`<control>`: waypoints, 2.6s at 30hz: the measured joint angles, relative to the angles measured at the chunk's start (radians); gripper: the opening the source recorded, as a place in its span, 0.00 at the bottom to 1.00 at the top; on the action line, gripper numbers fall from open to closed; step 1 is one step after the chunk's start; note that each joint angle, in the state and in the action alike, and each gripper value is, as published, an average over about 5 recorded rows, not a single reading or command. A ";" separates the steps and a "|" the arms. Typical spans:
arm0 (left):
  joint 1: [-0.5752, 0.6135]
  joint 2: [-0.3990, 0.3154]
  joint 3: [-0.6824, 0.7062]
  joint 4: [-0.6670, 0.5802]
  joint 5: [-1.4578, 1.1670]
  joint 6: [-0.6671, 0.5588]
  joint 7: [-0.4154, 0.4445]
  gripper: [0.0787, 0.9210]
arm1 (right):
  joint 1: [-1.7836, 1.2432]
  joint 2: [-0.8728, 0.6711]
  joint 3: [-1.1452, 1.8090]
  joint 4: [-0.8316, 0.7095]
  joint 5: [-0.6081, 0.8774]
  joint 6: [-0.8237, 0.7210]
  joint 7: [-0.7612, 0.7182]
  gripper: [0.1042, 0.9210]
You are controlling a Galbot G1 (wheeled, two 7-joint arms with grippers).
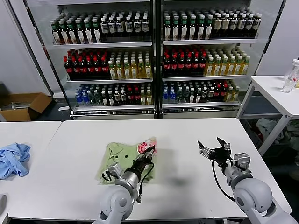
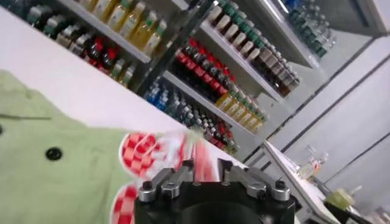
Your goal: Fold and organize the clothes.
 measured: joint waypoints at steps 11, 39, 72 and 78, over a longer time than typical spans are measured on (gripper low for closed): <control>0.046 0.078 -0.086 -0.066 0.157 -0.054 0.052 0.66 | 0.114 0.070 -0.153 -0.067 0.044 -0.012 0.014 0.88; 0.268 0.261 -0.391 -0.149 0.250 -0.155 0.063 0.88 | 0.322 0.252 -0.512 -0.355 0.055 -0.081 0.139 0.29; 0.390 0.239 -0.393 -0.289 0.306 -0.173 0.084 0.88 | 0.056 0.039 -0.125 -0.110 -0.242 0.226 0.047 0.78; 0.417 0.239 -0.401 -0.325 0.319 -0.176 0.096 0.88 | -0.026 0.043 -0.065 -0.045 -0.279 0.277 0.046 0.88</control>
